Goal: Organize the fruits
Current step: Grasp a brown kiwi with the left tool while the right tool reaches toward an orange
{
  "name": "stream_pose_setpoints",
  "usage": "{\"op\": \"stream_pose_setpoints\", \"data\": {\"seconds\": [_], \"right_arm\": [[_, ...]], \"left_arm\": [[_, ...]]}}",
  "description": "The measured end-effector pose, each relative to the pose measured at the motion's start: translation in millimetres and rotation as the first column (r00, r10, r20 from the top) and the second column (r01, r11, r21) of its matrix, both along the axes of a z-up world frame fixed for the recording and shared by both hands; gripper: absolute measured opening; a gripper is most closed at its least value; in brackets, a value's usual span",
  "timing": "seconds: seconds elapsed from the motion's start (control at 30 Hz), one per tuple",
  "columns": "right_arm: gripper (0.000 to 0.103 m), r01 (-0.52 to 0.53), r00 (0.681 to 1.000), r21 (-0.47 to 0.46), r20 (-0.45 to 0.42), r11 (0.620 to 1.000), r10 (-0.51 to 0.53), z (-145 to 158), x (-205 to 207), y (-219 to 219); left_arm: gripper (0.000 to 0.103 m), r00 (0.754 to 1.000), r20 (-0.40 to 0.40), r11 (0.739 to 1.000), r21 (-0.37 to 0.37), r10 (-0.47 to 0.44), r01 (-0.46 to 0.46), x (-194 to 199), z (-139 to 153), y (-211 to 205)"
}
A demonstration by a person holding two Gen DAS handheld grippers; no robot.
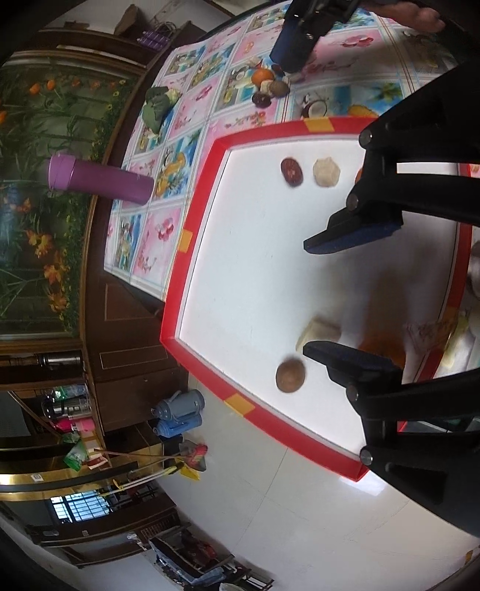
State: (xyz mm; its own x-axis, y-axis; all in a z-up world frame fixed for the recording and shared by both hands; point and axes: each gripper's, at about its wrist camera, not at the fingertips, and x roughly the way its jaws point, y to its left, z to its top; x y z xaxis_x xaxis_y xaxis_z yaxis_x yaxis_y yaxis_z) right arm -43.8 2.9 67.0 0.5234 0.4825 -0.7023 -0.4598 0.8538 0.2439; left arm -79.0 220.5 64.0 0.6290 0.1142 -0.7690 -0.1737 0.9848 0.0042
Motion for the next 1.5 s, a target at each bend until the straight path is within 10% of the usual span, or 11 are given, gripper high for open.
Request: {"op": "stream_pose_setpoints", "data": {"seconds": [0.47, 1.0, 1.5], "right_arm": [[0.052, 0.298, 0.953, -0.018, -0.052, 0.955, -0.298, -17.0, 18.9, -159.0], [0.052, 0.330, 0.942, 0.027, -0.075, 0.944, -0.327, -31.7, 43.7, -180.3], [0.052, 0.306, 0.951, 0.036, -0.063, 0.951, -0.303, -28.4, 42.6, -176.7]], "left_arm": [[0.049, 0.973, -0.004, 0.973, 0.003, -0.229, 0.229, 9.3, 7.7, -88.3], [0.047, 0.915, -0.070, 0.912, -0.145, -0.397, 0.385, 79.8, -25.6, -171.1], [0.021, 0.889, -0.085, 0.885, -0.175, -0.450, 0.431, 100.8, -45.5, -199.4]]}}
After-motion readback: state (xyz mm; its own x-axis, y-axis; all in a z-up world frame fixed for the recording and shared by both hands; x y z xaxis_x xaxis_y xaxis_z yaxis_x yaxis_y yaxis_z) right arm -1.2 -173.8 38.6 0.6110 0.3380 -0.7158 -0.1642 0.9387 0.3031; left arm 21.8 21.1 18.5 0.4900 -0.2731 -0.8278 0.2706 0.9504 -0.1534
